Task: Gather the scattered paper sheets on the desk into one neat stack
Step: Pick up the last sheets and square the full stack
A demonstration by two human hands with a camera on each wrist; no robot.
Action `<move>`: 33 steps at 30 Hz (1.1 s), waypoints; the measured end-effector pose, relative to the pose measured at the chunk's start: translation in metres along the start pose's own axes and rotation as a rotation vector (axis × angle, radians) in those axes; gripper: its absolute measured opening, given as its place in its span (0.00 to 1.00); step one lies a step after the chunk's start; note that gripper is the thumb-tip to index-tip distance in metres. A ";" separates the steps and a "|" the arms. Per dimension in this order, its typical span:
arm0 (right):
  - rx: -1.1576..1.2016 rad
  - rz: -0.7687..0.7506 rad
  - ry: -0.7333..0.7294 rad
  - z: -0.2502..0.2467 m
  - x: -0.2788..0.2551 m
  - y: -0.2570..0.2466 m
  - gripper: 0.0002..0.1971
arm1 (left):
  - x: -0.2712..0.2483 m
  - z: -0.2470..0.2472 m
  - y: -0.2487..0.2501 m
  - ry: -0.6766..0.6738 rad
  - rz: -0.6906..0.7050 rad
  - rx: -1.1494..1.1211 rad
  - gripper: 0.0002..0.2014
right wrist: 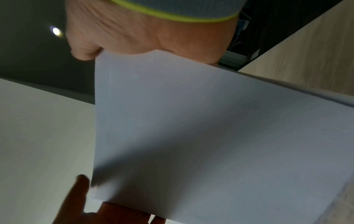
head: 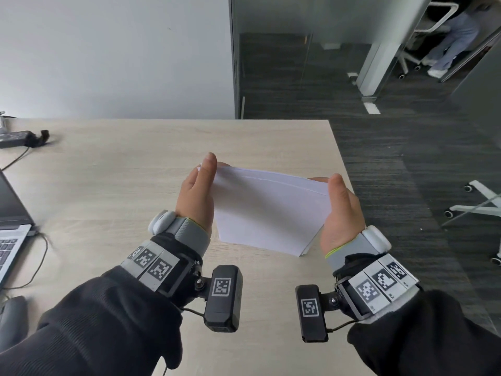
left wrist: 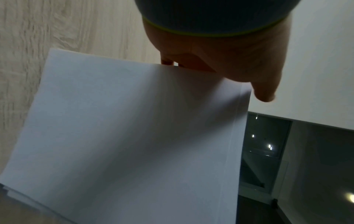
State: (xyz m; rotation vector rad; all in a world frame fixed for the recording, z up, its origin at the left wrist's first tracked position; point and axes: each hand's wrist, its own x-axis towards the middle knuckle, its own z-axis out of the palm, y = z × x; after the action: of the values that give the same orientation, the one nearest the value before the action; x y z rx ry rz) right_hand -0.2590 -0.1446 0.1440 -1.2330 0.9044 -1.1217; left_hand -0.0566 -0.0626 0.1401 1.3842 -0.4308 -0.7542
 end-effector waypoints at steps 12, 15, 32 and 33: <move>-0.076 -0.015 -0.007 0.000 0.001 -0.006 0.20 | -0.003 0.010 0.008 0.011 0.101 -0.047 0.13; -0.044 -0.008 -0.003 0.001 0.001 -0.006 0.16 | -0.002 0.008 0.008 -0.037 0.111 -0.041 0.11; -0.135 -0.047 -0.025 -0.002 0.003 -0.006 0.18 | 0.002 -0.008 -0.002 -0.223 0.173 0.046 0.29; -0.130 -0.051 -0.043 -0.004 0.003 -0.003 0.20 | 0.003 -0.011 -0.007 -0.247 0.159 0.066 0.33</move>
State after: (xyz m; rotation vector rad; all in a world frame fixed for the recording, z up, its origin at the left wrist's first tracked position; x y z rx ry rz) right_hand -0.2626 -0.1483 0.1463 -1.3884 0.9291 -1.0859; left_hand -0.0487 -0.0565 0.1315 1.3045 -0.7564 -0.7883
